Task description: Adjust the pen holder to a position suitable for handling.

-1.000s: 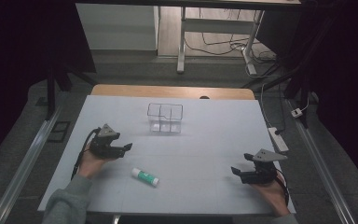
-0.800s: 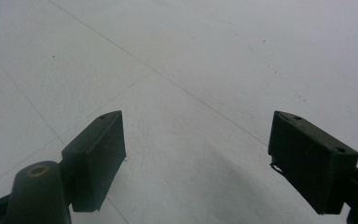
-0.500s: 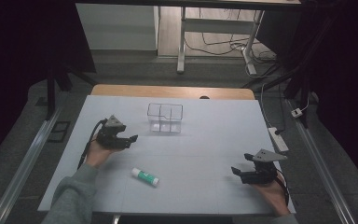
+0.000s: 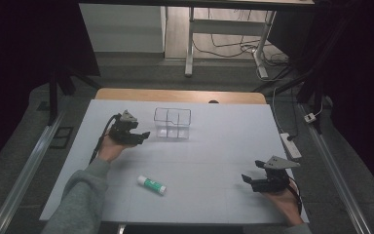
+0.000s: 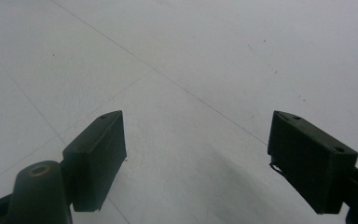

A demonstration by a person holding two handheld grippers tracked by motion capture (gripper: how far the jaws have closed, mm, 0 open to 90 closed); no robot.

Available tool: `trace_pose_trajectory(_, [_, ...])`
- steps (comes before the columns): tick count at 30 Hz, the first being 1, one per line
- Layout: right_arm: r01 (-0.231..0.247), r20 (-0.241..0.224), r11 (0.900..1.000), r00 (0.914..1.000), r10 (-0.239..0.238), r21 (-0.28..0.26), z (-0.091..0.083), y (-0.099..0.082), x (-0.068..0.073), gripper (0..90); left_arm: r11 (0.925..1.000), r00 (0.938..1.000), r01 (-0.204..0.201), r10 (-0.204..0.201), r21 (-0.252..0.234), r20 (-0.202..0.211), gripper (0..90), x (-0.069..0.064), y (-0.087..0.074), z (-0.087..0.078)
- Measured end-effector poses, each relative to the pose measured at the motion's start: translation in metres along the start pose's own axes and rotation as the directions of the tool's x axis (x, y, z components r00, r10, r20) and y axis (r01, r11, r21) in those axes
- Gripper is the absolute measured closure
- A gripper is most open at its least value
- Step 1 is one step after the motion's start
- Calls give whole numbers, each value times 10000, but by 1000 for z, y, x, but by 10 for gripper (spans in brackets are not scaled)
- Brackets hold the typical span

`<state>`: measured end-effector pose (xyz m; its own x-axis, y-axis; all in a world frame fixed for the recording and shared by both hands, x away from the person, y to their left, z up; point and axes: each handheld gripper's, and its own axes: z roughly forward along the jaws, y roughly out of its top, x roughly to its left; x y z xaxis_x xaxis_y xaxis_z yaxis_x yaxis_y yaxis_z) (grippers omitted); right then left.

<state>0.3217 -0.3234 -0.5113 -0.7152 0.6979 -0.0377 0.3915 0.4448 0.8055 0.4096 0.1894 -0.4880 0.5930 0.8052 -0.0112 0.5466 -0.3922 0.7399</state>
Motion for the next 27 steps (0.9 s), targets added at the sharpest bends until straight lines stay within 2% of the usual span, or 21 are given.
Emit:
trace_pose_trajectory(4, [-1, 7, 10000, 10000, 1, 9, 0, 0, 0, 184, 10000, 9999, 95, -95, 18, -98, 341, 5, 2, 6])
trace_pose_trajectory(7, [6, 12, 10000, 10000, -6, 26, 0, 0, 0, 184, 9993, 9993, 374, -374, 0, -3, 377, 11, 3, 11])
trace_pose_trajectory(13, [-5, 18, 10000, 10000, 5, 23, 0, 0, 0, 185, 9993, 9992, 373, -372, 82, -164, 441, 17, 9, 18])
trace_pose_trajectory(16, [4, 24, 10000, 10000, -4, 39, 1, 0, 0, 184, 9992, 9991, 408, -407, 58, -150, 520, 19, 13, 22])
trace_pose_trajectory(21, [23, 24, 10000, 10000, -23, 57, 1, 0, 0, 186, 9988, 9981, 470, -475, -128, -393, 674, 22, 20, 27])
trace_pose_trajectory(25, [0, 43, 10000, 10000, 0, 48, 1, 0, 0, 186, 9990, 9988, 448, -447, 79, -196, 836, 25, 23, 34])
trace_pose_trajectory(27, [2, 41, 10000, 10000, -2, 51, 1, 0, 0, 187, 9985, 9987, 507, -506, 216, -40, 887, 26, 23, 38])
